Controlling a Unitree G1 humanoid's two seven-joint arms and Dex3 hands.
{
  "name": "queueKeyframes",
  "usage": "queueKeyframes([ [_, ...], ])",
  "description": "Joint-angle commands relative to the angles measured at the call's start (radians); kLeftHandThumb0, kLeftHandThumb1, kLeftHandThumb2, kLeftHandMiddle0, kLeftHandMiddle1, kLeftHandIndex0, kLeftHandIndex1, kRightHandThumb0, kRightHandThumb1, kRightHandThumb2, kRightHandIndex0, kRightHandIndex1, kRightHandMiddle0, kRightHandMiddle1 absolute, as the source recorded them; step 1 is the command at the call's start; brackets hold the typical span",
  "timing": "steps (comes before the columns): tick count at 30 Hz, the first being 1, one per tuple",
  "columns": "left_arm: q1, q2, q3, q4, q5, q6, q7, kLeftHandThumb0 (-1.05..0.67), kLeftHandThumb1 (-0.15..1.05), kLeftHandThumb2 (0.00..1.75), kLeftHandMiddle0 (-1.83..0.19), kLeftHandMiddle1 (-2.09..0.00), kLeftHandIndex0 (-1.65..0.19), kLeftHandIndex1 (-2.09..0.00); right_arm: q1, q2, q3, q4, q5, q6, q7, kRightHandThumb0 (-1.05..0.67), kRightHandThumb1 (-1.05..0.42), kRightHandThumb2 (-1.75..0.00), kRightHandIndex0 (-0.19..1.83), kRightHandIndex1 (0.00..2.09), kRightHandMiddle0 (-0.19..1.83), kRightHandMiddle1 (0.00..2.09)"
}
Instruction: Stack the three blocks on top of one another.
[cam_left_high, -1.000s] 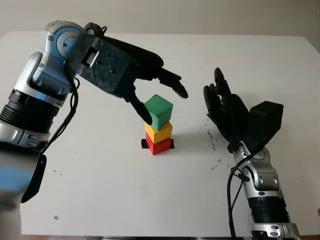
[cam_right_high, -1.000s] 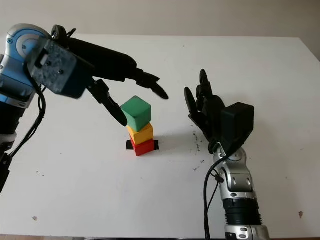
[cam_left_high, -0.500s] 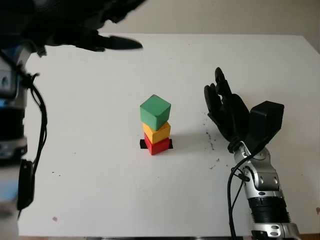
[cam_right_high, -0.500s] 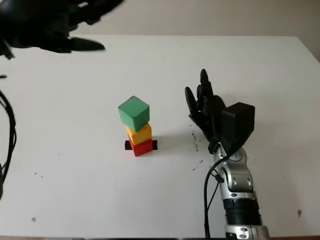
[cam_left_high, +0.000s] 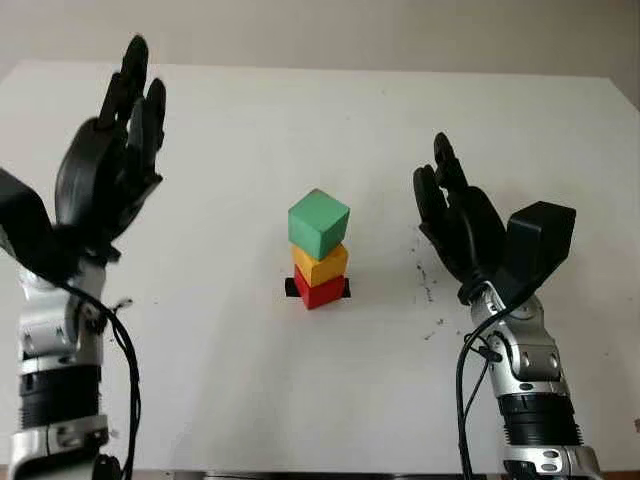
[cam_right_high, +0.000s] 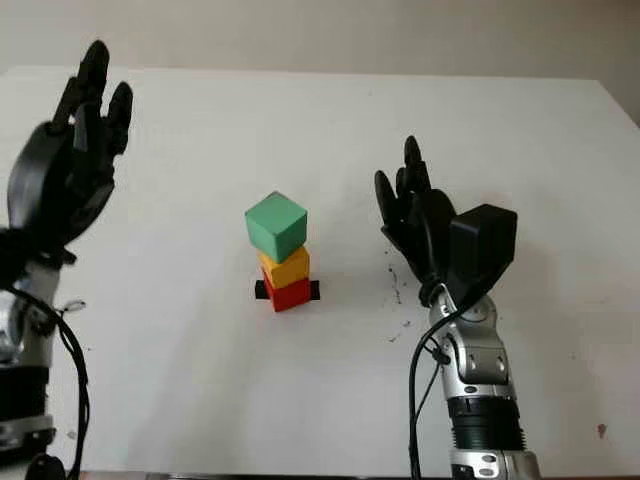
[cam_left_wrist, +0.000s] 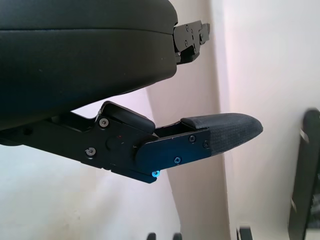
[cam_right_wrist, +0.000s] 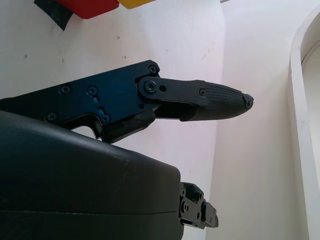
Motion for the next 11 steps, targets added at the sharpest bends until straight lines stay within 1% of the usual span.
queueKeyframes([
  [1, 0.032, -0.018, -0.018, 0.009, 0.009, -0.034, 0.008, -0.78, 1.05, 0.69, 0.19, 0.00, 0.19, 0.00, -0.016, 0.010, -0.006, 0.003, 0.002, -0.024, -0.002, -0.72, -1.05, -0.49, -0.19, 0.00, -0.19, 0.00],
  [7, 0.068, -0.065, -0.054, 0.013, 0.002, -0.066, 0.025, -0.79, 1.05, 0.71, 0.19, 0.00, 0.19, 0.00, -0.019, 0.022, 0.000, 0.018, 0.001, -0.028, -0.009, -0.73, -1.05, -0.50, -0.19, 0.00, -0.19, 0.00],
  [11, 0.077, -0.088, -0.066, -0.004, -0.009, -0.059, 0.044, -0.80, 1.05, 0.70, 0.19, 0.00, 0.19, 0.00, -0.020, 0.030, 0.002, 0.021, 0.003, -0.032, -0.011, -0.73, -1.05, -0.50, -0.19, 0.00, -0.19, 0.00],
])
